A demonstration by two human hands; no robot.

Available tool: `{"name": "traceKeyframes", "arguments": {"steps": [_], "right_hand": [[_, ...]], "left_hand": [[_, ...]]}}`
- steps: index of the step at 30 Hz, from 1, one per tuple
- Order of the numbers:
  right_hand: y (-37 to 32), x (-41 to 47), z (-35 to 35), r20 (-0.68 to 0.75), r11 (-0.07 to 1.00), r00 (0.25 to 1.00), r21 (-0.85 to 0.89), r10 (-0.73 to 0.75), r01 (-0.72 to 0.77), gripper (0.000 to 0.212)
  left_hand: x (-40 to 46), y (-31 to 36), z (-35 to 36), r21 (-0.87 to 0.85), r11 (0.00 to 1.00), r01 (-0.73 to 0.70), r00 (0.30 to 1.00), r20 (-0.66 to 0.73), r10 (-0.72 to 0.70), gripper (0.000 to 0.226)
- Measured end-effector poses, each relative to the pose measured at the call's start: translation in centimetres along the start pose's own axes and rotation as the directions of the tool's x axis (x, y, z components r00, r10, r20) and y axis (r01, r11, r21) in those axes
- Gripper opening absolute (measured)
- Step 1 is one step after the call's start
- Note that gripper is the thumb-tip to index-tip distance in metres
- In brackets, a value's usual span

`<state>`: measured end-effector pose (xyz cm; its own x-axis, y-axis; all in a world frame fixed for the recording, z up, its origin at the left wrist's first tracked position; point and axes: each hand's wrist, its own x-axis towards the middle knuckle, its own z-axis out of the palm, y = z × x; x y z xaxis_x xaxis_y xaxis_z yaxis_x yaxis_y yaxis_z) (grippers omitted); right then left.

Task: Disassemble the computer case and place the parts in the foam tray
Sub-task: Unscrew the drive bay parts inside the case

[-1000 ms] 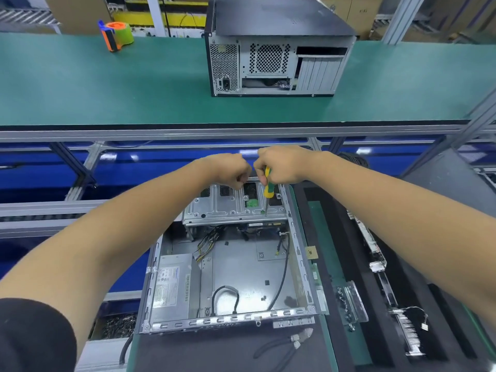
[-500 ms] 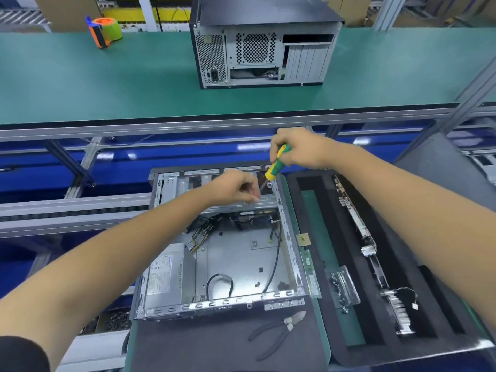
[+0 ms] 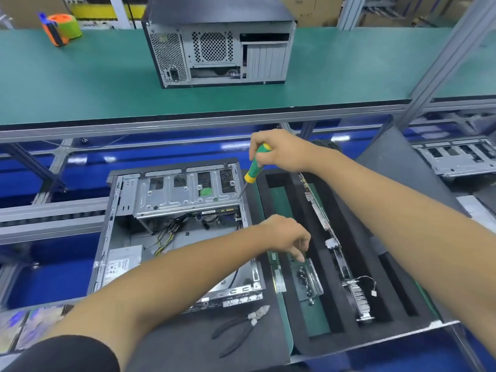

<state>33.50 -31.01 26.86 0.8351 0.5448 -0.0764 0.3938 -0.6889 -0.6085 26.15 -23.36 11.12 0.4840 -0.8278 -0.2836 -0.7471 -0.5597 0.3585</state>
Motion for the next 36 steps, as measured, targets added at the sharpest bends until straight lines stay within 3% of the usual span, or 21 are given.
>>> {"name": "traceKeyframes", "arguments": {"steps": [2, 6, 9, 11, 13, 15, 16, 21, 24, 28, 36], "right_hand": [[0.2, 0.2, -0.1, 0.013, 1.000, 1.000, -0.010, -0.002, 0.002, 0.006], [0.4, 1.1, -0.2, -0.014, 1.000, 1.000, 0.021, -0.022, 0.022, 0.006], [0.2, 2.2, -0.4, -0.032, 0.999, 0.999, 0.029, -0.042, 0.043, 0.006], [0.0, 3.1, -0.4, -0.028, 0.998, 0.998, 0.016, -0.060, 0.061, 0.006], [-0.3, 4.1, -0.2, -0.033, 0.997, 0.997, -0.012, -0.076, 0.076, 0.006], [-0.7, 5.3, -0.1, -0.042, 0.995, 0.994, -0.017, -0.097, 0.096, 0.006], [-0.9, 5.8, 0.0, -0.045, 0.995, 0.994, -0.011, -0.101, 0.100, 0.005], [-1.5, 7.7, 0.3, -0.023, 0.994, 0.995, -0.043, -0.102, 0.101, 0.004], [-1.7, 8.4, 0.6, 0.002, 0.989, 0.994, -0.108, -0.106, 0.106, 0.006], [-1.5, 9.1, 0.6, 0.011, 0.990, 0.995, -0.105, -0.095, 0.095, 0.004], [-0.6, 10.4, 0.6, 0.047, 0.981, 0.999, -0.191, -0.012, 0.021, 0.009]], "left_hand": [[0.2, -0.7, -0.3, -0.010, 0.999, 0.046, 0.997, -0.054, -0.046, 0.043], [-2.3, -4.0, -2.6, -0.133, 0.986, 0.100, 0.955, -0.265, -0.133, 0.025], [-5.7, -7.1, -3.9, -0.208, 0.976, 0.066, 0.899, -0.412, -0.149, 0.023], [-8.2, -9.0, -4.3, -0.202, 0.979, 0.017, 0.806, -0.577, -0.133, 0.027], [-10.3, -11.0, -4.4, -0.182, 0.983, -0.002, 0.646, -0.751, -0.137, 0.030], [-11.8, -13.1, -4.2, -0.193, 0.977, 0.088, 0.518, -0.829, -0.210, 0.035], [-12.3, -14.1, -4.1, -0.224, 0.965, 0.139, 0.501, -0.825, -0.264, 0.036], [-13.3, -17.8, -3.4, -0.497, 0.850, 0.177, 0.583, -0.642, -0.497, 0.028], [-12.6, -18.6, -3.5, -0.517, 0.844, 0.145, 0.643, -0.599, -0.477, 0.010], [-10.4, -18.7, -4.1, -0.509, 0.838, 0.195, 0.711, -0.516, -0.478, 0.012], [-7.4, -18.8, -4.3, -0.429, 0.878, 0.211, 0.745, -0.512, -0.429, 0.004]]}}
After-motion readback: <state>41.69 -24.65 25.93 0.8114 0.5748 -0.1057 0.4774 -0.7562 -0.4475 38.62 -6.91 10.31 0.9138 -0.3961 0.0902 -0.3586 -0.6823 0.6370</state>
